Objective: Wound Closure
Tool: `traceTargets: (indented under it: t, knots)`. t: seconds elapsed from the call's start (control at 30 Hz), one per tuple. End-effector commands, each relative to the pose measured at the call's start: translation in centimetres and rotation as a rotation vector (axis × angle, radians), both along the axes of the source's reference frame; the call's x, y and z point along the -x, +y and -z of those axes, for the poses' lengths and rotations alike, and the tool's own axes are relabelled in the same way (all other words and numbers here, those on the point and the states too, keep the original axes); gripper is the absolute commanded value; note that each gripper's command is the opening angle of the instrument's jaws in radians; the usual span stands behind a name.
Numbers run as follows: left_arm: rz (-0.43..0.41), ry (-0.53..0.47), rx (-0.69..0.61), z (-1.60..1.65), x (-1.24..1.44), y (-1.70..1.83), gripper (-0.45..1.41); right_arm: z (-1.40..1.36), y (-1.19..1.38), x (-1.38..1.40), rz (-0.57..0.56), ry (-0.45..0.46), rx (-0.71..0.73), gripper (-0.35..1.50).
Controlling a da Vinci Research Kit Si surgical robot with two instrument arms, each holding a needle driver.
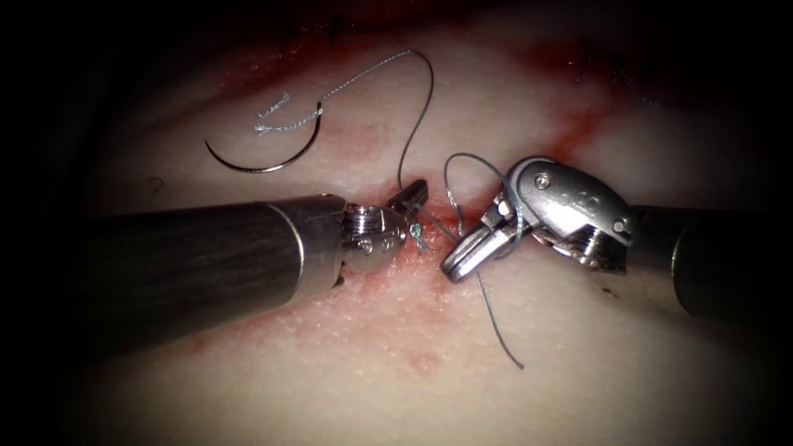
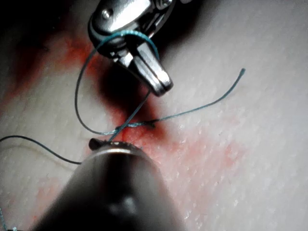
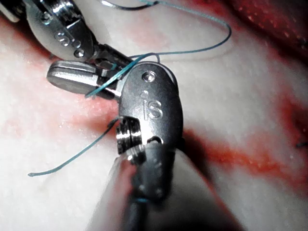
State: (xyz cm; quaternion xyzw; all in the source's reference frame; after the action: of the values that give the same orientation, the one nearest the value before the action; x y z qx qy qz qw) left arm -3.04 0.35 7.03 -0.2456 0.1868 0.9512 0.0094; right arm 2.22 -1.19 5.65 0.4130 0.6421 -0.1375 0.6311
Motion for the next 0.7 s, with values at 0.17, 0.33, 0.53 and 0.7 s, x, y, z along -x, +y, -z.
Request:
traceTargets:
  t: [0.17,0.33,0.53,0.7]
  knots:
    - [-0.007,0.000,-0.009,-0.05,0.04,-0.02,-0.45,-0.13,-0.25,-0.11,0.146,-0.030,0.102,0.78]
    - [-0.013,-0.006,-0.010,-0.05,0.01,-0.01,-0.45,-0.17,-0.47,-0.03,0.235,-0.050,0.140,0.98]
    - [-0.013,-0.003,-0.009,-0.06,-0.01,0.00,-0.45,-0.21,-0.66,0.13,0.278,-0.081,0.143,1.08]
    - [-0.011,-0.002,-0.014,-0.08,-0.01,-0.01,-0.45,-0.28,-0.72,0.14,0.264,-0.090,0.161,1.09]
